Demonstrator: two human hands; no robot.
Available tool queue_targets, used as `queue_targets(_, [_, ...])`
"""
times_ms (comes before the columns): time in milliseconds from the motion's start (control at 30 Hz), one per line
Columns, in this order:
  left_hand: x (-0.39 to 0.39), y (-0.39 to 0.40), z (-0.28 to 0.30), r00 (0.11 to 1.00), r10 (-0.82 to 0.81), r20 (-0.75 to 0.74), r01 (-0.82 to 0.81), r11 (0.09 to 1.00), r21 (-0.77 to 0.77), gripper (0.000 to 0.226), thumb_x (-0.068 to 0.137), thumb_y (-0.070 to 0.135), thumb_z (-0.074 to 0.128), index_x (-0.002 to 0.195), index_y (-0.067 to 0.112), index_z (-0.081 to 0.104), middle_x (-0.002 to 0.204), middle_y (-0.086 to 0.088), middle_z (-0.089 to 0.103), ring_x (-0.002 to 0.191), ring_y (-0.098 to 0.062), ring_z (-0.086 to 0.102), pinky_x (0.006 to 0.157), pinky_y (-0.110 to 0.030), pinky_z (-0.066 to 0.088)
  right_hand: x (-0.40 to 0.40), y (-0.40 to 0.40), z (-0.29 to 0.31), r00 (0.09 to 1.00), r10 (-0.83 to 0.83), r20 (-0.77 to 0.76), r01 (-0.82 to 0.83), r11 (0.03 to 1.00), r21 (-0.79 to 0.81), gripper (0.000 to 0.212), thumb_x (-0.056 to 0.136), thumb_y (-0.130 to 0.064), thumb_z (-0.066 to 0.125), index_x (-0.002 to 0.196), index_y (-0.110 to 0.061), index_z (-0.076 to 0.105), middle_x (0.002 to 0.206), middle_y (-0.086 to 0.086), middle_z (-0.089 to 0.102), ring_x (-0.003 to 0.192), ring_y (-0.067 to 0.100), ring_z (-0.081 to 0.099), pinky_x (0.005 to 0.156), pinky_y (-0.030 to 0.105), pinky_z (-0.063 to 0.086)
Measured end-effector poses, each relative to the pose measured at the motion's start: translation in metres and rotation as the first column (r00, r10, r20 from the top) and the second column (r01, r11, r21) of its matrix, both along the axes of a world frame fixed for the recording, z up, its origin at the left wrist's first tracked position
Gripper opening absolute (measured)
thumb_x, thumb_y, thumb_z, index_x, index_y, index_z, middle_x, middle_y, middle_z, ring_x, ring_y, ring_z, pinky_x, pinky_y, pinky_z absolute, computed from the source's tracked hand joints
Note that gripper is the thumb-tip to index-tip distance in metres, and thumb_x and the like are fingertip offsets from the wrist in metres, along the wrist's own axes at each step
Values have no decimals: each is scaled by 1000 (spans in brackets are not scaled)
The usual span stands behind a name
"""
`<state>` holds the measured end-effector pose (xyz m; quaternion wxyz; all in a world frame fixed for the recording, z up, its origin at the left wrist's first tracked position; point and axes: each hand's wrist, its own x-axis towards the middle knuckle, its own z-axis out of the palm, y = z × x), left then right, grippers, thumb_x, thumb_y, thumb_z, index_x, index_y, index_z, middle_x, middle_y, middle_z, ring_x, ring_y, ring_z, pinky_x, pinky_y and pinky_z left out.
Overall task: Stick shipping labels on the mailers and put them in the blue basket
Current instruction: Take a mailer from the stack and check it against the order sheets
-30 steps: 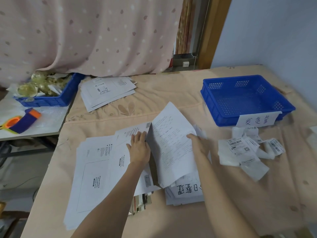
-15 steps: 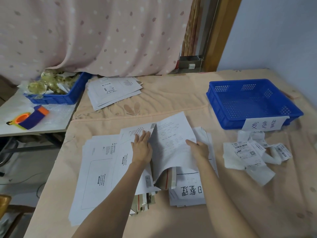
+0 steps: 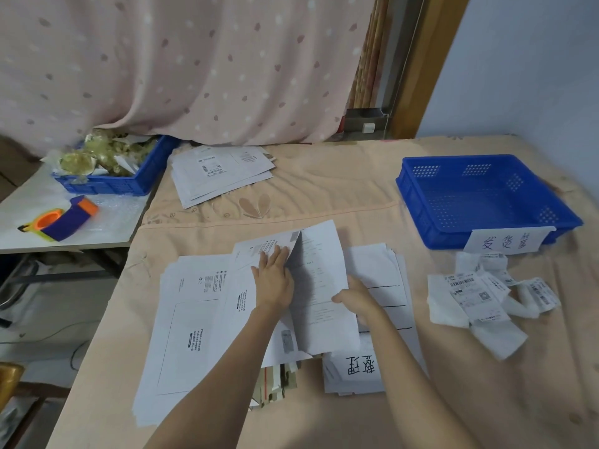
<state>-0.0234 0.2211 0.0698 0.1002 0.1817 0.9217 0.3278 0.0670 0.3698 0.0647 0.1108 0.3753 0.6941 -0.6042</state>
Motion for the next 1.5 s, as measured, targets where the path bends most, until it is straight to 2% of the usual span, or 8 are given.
queue_targets(167, [3,7,4,1000,4,-14,-3,999,33,56,91,-5,31,144,14,37,155,-4,28,144,-28,11,113,-55,8,-6,-18,-6,1000,16,3,-15,986,-166,46,84,9,58,125,-8,45,121,8,59,110,26,56,88,34,49])
queue_targets(333, [5,11,4,1000,8,9,-8,1000,27,57,93,-3,30,146,17,35,156,-1,26,146,-29,8,113,-58,7,-12,-32,-8,997,83,-3,-83,995,-47,75,75,9,62,142,-10,36,143,4,42,127,24,43,103,36,42])
queue_targets(767, [11,15,6,999,14,29,-15,999,41,59,91,-3,30,146,18,36,156,0,26,145,-30,11,111,-61,15,-23,-65,-16,986,162,44,-166,979,117,66,97,-14,49,153,-12,15,150,10,38,135,27,40,106,32,37])
queue_targets(1100, [10,13,4,1000,17,14,-18,1000,4,58,91,-2,31,145,18,37,156,-1,27,144,-31,13,110,-60,15,-22,-68,-16,981,188,46,-191,978,82,28,94,-8,46,122,-10,52,111,5,61,105,21,57,93,33,50])
queue_targets(1200, [8,11,2,1000,17,19,-17,1000,9,58,91,-3,32,145,17,37,156,-2,27,144,-32,13,110,-61,17,-22,-58,-2,922,312,231,-354,919,174,33,97,-23,45,119,-1,55,110,12,59,99,25,56,79,33,48])
queue_targets(1300, [6,8,1,999,32,24,-33,999,29,58,91,-4,32,145,16,38,156,-3,27,143,-32,14,109,-62,18,-24,-37,6,931,178,319,-309,848,429,52,96,-51,36,110,-8,62,106,9,64,101,30,61,82,34,49])
queue_targets(1433, [1,9,1,998,58,27,-60,997,48,58,90,-5,31,144,16,38,156,-3,27,142,-31,15,108,-62,20,-31,-13,7,972,14,235,-123,881,456,33,88,-32,44,88,-11,69,97,8,68,88,29,62,79,32,49])
queue_targets(1500, [-2,11,1,997,66,26,-68,996,51,58,90,-5,31,144,16,38,156,-2,28,142,-31,15,108,-62,19,-32,-7,4,979,-100,180,-17,832,554,21,82,-23,53,96,-10,60,108,11,60,100,32,56,81,35,46])
